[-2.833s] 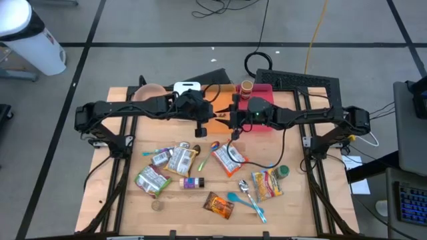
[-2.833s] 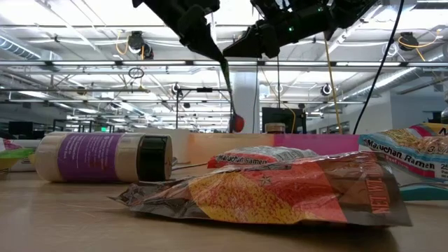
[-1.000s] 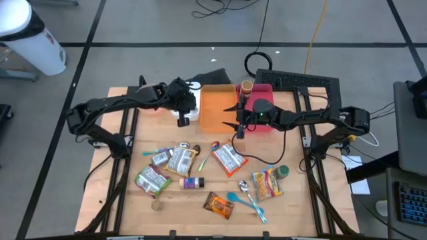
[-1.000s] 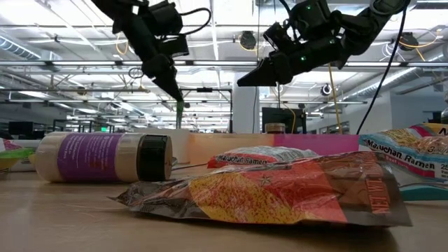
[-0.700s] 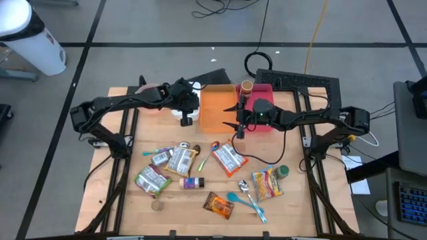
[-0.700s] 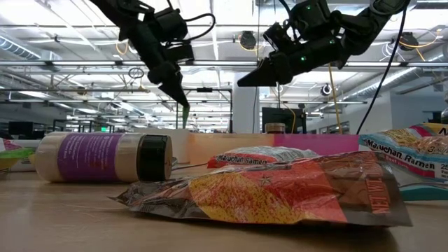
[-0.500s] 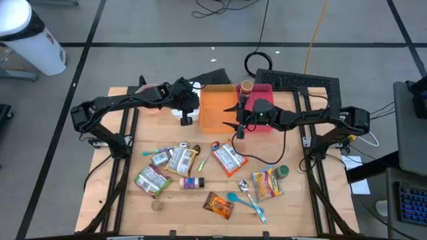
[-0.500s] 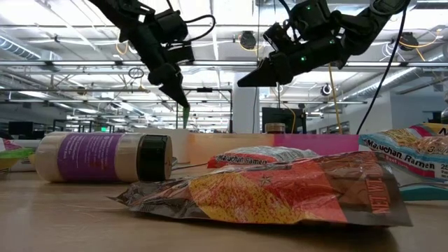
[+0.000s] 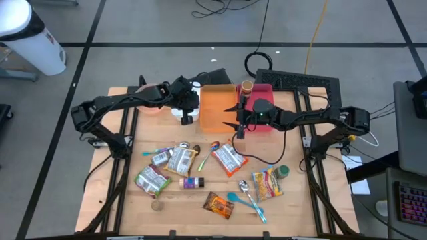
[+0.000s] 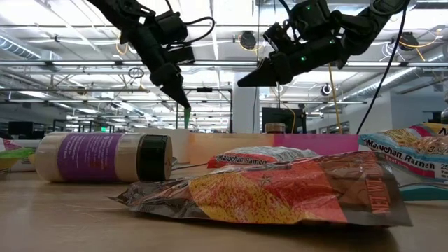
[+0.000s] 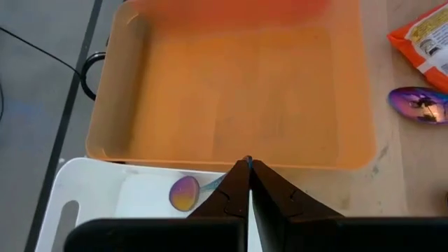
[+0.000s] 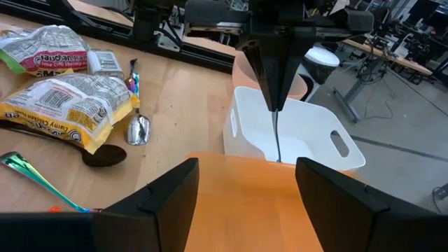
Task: Pick & Place Food Item
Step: Put the middle purple blue spoon into the white bin
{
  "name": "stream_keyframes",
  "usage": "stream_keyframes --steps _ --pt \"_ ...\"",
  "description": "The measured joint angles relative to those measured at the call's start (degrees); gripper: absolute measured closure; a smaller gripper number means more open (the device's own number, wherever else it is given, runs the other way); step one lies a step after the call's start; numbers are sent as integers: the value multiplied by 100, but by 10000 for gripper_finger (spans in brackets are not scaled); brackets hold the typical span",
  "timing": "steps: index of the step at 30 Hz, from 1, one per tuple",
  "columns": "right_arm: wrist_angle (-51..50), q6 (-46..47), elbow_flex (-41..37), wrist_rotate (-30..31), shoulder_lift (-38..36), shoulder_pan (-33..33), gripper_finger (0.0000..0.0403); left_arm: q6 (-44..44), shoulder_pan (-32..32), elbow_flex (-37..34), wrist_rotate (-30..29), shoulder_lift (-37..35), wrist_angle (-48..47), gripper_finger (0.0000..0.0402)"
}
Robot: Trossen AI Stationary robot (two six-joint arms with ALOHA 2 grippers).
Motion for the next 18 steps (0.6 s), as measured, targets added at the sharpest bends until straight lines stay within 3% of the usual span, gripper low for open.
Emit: stream_keyframes --steps 14,18 --pt "-2 0 2 0 0 0 174 -162 0 0 103 0 2 371" --pt "-2 0 2 0 0 0 172 -142 0 0 294 0 9 387"
